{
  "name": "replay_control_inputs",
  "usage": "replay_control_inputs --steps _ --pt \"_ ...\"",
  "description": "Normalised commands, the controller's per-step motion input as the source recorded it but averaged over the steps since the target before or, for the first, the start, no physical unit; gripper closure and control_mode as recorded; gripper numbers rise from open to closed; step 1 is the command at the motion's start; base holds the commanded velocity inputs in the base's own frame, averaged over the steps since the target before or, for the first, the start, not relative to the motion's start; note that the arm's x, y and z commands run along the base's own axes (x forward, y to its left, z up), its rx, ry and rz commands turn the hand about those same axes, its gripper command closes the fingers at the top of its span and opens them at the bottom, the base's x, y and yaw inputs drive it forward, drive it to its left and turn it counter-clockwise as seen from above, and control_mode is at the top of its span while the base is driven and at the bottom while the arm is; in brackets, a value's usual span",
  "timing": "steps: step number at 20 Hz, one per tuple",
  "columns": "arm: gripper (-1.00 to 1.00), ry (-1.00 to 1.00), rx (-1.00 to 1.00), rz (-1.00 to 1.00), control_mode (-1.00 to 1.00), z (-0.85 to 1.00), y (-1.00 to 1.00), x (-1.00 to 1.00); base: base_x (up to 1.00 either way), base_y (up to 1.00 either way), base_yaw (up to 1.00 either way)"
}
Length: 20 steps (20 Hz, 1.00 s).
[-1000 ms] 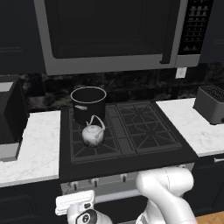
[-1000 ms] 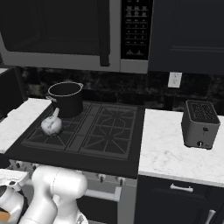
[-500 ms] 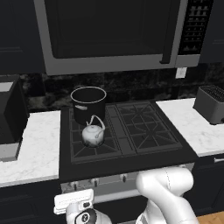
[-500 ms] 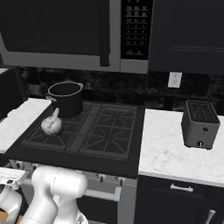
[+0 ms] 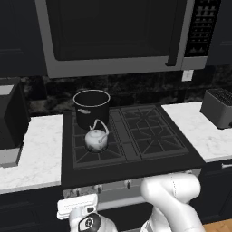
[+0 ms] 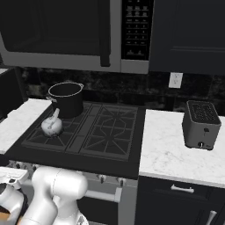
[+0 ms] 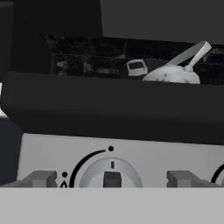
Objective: Pick the kettle from the counter and place it on a stove burner. Then turn the burner on.
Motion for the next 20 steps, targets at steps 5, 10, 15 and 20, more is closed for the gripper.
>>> replay_control_inputs --steps 5,10,15,20 --pt "-1.00 0.01 0.00 0.00 -1.00 -0.01 0.00 0.36 0.00 0.00 0.00" --pt "-1.00 0.03 0.00 0.00 -1.00 -0.18 0.00 0.24 0.00 0.00 0.00" --pt "1.00 0.01 0.00 0.00 -1.00 -0.11 0.00 0.10 0.00 0.00 0.00" --pt "1.00 0.00 0.00 0.00 -1.00 0.00 0.00 0.00 0.00 0.00 0.00"
